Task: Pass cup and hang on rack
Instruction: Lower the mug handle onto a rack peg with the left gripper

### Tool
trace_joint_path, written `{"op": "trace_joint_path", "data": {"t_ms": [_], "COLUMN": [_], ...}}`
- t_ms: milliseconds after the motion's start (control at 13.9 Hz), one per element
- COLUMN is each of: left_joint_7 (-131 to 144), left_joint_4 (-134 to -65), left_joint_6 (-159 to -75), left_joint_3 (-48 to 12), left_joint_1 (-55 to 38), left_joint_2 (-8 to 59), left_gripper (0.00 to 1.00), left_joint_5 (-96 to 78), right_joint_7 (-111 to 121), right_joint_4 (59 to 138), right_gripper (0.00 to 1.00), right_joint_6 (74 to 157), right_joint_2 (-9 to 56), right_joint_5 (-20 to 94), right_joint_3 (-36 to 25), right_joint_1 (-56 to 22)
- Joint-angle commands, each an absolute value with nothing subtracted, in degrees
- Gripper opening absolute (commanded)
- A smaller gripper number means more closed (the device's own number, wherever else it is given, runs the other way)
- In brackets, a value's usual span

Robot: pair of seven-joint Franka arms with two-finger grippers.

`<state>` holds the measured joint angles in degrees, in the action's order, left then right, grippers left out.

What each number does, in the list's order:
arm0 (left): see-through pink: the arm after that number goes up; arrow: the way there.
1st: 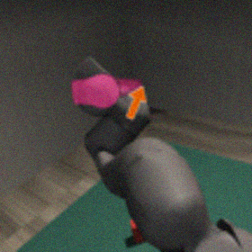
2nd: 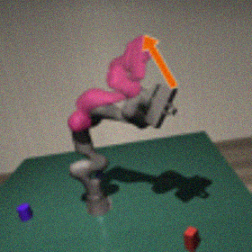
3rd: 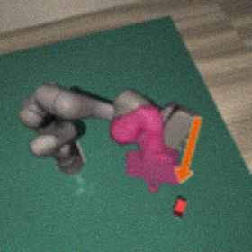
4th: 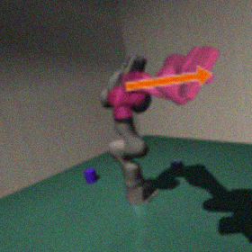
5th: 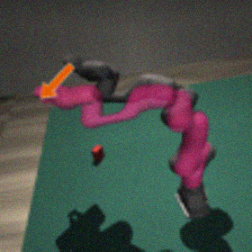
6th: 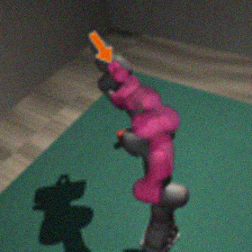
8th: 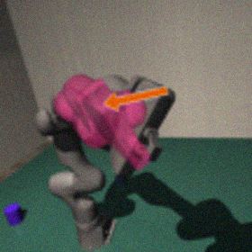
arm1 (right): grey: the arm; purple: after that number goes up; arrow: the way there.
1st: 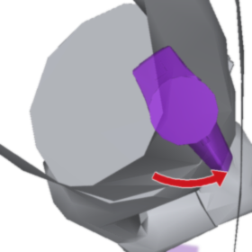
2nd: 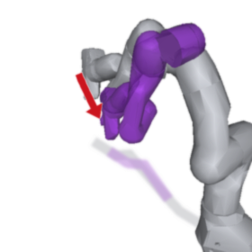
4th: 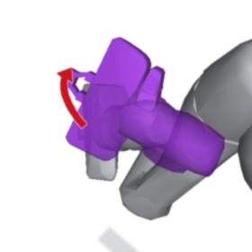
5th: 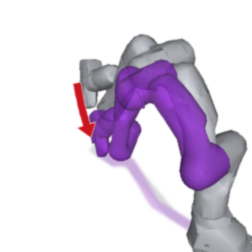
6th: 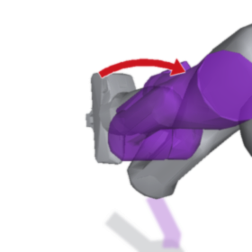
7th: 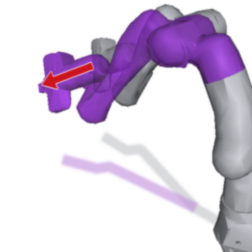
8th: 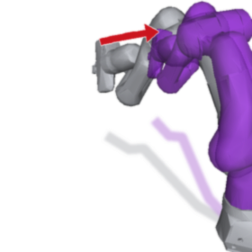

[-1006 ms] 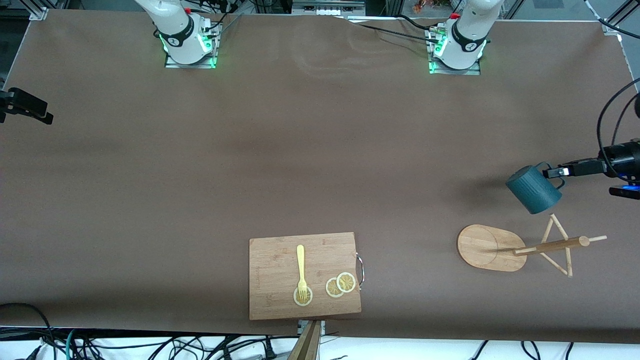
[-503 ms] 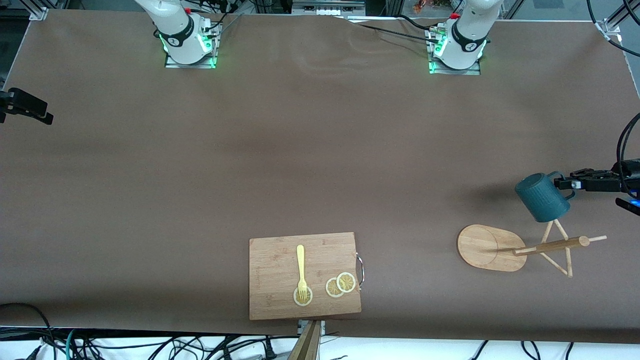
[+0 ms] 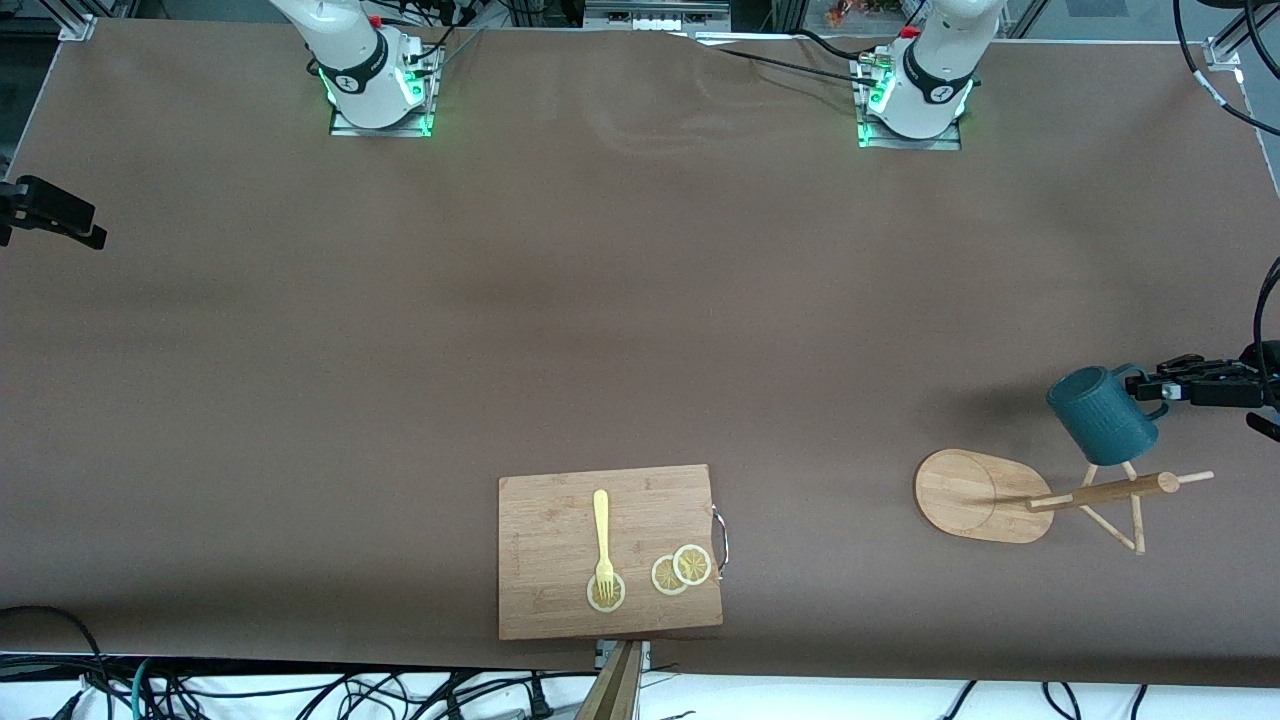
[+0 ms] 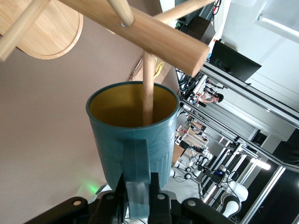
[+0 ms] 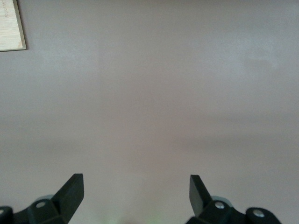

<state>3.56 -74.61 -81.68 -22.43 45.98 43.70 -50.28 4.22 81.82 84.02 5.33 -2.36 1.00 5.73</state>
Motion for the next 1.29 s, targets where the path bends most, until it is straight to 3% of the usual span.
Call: {"op": "trace_joint_path", "data": {"t_ms": [0,862,934,1078,1222], "left_joint_7": [6.0,9.9,9.7,9.3,9.4], "left_joint_4": [-70.1,-64.8,-64.8,-64.8,-64.8], "left_joint_6": [-80.0,-80.6,-80.6,-80.6,-80.5], "left_joint_3": [-22.2,-19.6,-19.5,-19.5,-19.3], "left_joint_1": [45.2,43.1,43.1,43.1,43.2], "left_joint_2": [46.1,49.5,49.6,49.6,49.4], "left_gripper": [0.0,0.02,0.24,1.0,1.0], "left_joint_5": [-48.8,-49.0,-49.0,-48.9,-48.7], "right_joint_7": [4.4,4.5,4.5,4.6,4.6], "right_joint_4": [81.6,81.6,81.6,81.6,81.6], "right_gripper": [1.0,1.0,1.0,1.0,1.0], "right_joint_6": [84.2,84.2,84.2,84.2,84.2], "right_joint_2": [5.3,5.3,5.3,5.3,5.3], "right_joint_5": [-1.2,-1.3,-1.2,-1.3,-1.3], "right_joint_3": [1.4,1.4,1.4,1.4,1.4], "right_joint_1": [6.5,6.5,6.5,6.5,6.5]}}
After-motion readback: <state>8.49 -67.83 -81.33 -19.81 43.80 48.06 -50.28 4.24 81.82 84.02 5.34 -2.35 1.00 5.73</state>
